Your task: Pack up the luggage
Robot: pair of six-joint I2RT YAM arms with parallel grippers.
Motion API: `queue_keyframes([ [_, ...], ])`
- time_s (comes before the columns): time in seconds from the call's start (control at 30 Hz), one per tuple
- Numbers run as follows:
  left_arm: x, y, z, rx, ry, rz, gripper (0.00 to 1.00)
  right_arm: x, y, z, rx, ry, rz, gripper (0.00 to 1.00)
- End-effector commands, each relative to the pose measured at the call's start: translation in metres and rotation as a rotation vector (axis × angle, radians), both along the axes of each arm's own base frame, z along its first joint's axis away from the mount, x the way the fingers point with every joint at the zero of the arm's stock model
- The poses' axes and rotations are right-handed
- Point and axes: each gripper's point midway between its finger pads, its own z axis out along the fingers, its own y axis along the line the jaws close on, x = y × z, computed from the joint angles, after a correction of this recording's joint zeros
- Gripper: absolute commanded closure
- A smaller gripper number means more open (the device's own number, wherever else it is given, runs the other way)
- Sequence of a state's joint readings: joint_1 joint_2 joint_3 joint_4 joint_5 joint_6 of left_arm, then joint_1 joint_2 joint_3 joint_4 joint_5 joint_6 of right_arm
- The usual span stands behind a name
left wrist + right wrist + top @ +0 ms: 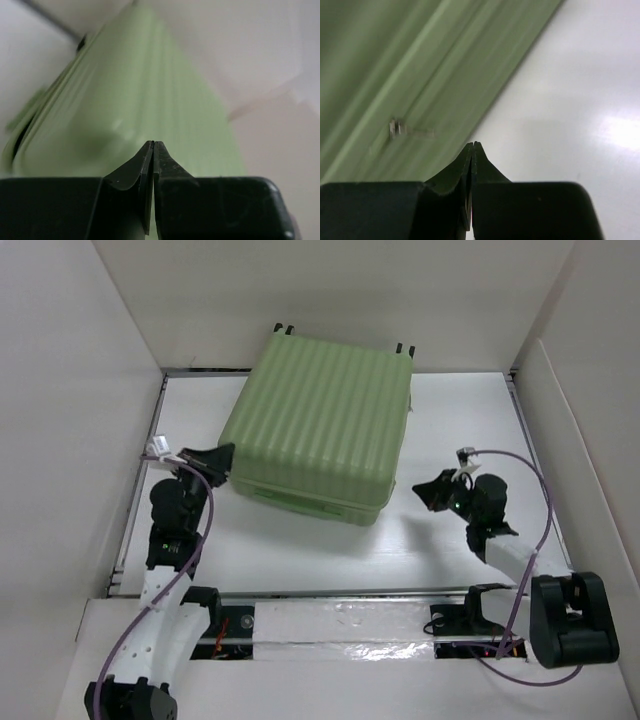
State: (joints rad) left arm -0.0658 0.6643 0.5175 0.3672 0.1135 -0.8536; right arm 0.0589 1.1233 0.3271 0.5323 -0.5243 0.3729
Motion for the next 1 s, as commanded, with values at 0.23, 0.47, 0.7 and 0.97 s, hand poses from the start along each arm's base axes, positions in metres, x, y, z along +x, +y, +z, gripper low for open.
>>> queue_keyframes([
  [0.23, -0.067, -0.040, -0.130, 0.203, 0.151, -0.263, 1.00, -0.046, 0.043, -0.002, -0.101, -0.228, 0.232, 0.68],
  [0.47, -0.073, -0.043, -0.161, 0.295, 0.176, -0.293, 1.00, -0.026, 0.045, 0.016, -0.156, -0.366, 0.211, 0.56],
  [0.7, -0.071, -0.057, -0.152, 0.373, 0.098, -0.343, 1.00, -0.012, 0.059, 0.021, -0.162, -0.433, 0.336, 0.54],
  [0.97, -0.063, -0.072, -0.100, 0.331, -0.016, -0.346, 1.00, -0.009, 0.060, 0.015, -0.136, -0.420, 0.362, 0.49],
])
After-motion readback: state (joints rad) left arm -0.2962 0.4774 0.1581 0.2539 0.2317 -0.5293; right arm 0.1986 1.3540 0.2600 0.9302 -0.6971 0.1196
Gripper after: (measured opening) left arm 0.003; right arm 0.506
